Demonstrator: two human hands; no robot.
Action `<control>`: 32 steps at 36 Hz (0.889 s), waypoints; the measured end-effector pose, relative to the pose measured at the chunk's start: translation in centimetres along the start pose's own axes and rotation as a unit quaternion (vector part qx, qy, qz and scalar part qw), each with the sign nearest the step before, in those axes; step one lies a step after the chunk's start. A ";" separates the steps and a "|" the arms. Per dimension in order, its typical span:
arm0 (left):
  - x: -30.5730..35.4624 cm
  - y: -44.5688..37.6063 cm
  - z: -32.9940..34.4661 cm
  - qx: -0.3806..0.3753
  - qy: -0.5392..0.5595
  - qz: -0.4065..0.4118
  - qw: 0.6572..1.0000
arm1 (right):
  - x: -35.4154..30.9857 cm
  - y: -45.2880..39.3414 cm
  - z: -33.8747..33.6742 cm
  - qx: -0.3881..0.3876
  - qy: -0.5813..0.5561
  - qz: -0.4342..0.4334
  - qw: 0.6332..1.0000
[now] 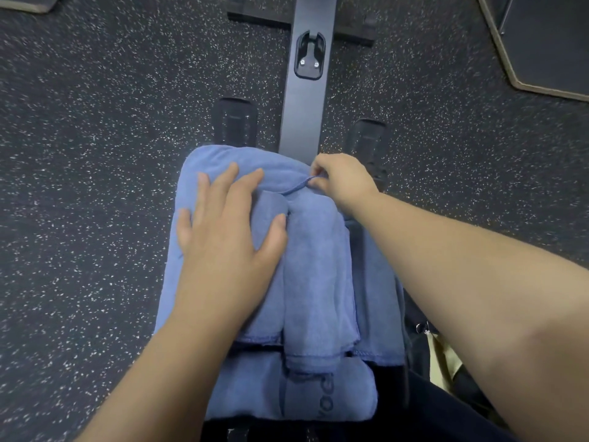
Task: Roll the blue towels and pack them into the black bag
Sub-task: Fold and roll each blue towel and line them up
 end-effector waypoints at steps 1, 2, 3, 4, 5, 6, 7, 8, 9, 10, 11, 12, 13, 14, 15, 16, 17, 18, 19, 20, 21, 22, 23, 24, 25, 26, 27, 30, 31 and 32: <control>0.0 0.0 -0.1 0.001 0.001 0.002 1.000 | 0.0 0.1 -0.4 0.006 -0.011 0.008 1.000; 0.1 0.0 -0.1 0.002 0.005 0.003 1.000 | 0.0 0.2 -0.8 0.014 -0.026 0.018 0.999; 0.1 0.0 -0.2 0.005 0.010 0.003 1.000 | 0.1 0.3 -1.3 0.022 -0.044 0.028 0.998; 0.1 0.0 -0.2 0.007 0.016 0.003 1.000 | 0.2 0.6 -1.7 0.030 -0.062 0.037 0.997; 0.2 0.0 -0.2 0.010 0.021 0.004 1.000 | 0.4 0.9 -2.1 0.038 -0.078 0.043 0.995; 0.2 0.1 -0.2 0.010 0.023 0.004 1.000 | 0.4 1.2 -2.4 0.045 -0.090 0.045 0.994; 0.3 0.1 -0.2 0.009 0.024 0.005 1.000 | 0.4 1.5 -2.6 0.053 -0.097 0.045 0.993; 0.2 0.1 -0.2 0.006 0.022 0.006 1.000 | 0.3 1.9 -2.9 0.062 -0.104 0.044 0.992; 0.3 0.2 -0.2 0.002 0.020 0.008 1.000 | 0.3 2.2 -3.2 0.070 -0.114 0.045 0.990; 0.3 0.2 -0.1 -0.001 0.017 0.010 1.000 | 0.2 2.5 -3.6 0.078 -0.127 0.048 0.988; 0.2 0.3 -0.1 -0.004 0.015 0.012 1.000 | 0.0 2.8 -4.0 0.087 -0.140 0.050 0.985; 0.2 0.3 0.0 -0.007 0.013 0.013 1.000 | -0.2 3.1 -4.5 0.096 -0.153 0.048 0.982; 0.2 0.3 0.1 -0.010 0.011 0.015 1.000 | -0.5 3.4 -5.1 0.105 -0.165 0.042 0.980; 0.2 0.4 0.1 -0.012 0.010 0.018 1.000 | -0.9 3.7 -5.7 0.114 -0.175 0.038 0.977; 0.2 0.4 0.1 -0.013 0.010 0.020 1.000 | -1.1 4.1 -6.4 0.122 -0.187 0.036 0.974; 0.2 0.4 0.1 -0.015 0.011 0.020 1.000 | -1.3 4.5 -7.1 0.130 -0.203 0.036 0.970; 0.2 0.5 0.1 -0.017 0.015 0.020 1.000 | -1.5 4.9 -7.9 0.140 -0.225 0.038 0.963; 0.2 0.5 0.0 -0.018 0.019 0.023 0.999 | -1.6 5.3 -8.6 0.151 -0.251 0.040 0.955; 0.3 0.5 0.0 -0.021 0.020 0.026 0.999 | -1.8 5.7 -9.3 0.161 -0.280 0.041 0.945; 0.4 0.5 0.0 -0.027 0.019 0.031 0.999 | -2.0 6.2 -9.9 0.169 -0.311 0.044 0.934; 0.5 0.5 0.0 -0.035 0.014 0.038 0.999 | -2.1 6.6 -10.4 0.173 -0.340 0.048 0.923; 0.6 0.5 0.0 -0.044 0.007 0.046 0.998 | -2.3 7.0 -10.8 0.176 -0.361 0.050 0.914; 0.7 0.5 0.0 -0.051 0.000 0.053 0.997 | -2.6 7.4 -11.1 0.178 -0.373 0.050 0.909; 0.8 0.5 0.0 -0.054 -0.005 0.058 0.997 | -3.0 7.8 -11.4 0.181 -0.378 0.044 0.907; 1.0 0.4 0.0 -0.054 -0.004 0.061 0.997 | -3.5 8.3 -11.8 0.186 -0.377 0.033 0.907; 1.2 0.2 -0.1 -0.051 0.002 0.060 0.997 | -4.1 8.8 -12.3 0.194 -0.371 0.019 0.908; 1.5 0.0 -0.1 -0.047 0.014 0.057 0.997 | -4.7 9.4 -12.7 0.202 -0.360 0.004 0.911; 2.5 -0.9 0.1 -0.050 0.037 0.052 0.997 | -6.3 11.0 -13.9 0.222 -0.333 -0.031 0.916; 2.9 -1.3 0.2 -0.058 0.028 0.060 0.996 | -6.7 11.5 -14.3 0.225 -0.331 -0.040 0.915; 3.2 -1.7 0.4 -0.069 0.016 0.067 0.995 | -6.9 12.0 -14.6 0.227 -0.330 -0.045 0.915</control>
Point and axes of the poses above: each hand's wrist, its own y-axis away from the middle knuckle, its own z-axis out of the palm, x = y × z, the point moved 9 cm from there along -y, towards the middle knuckle, and after that the axes turned 14 degrees about z, right-handed, at the moved point
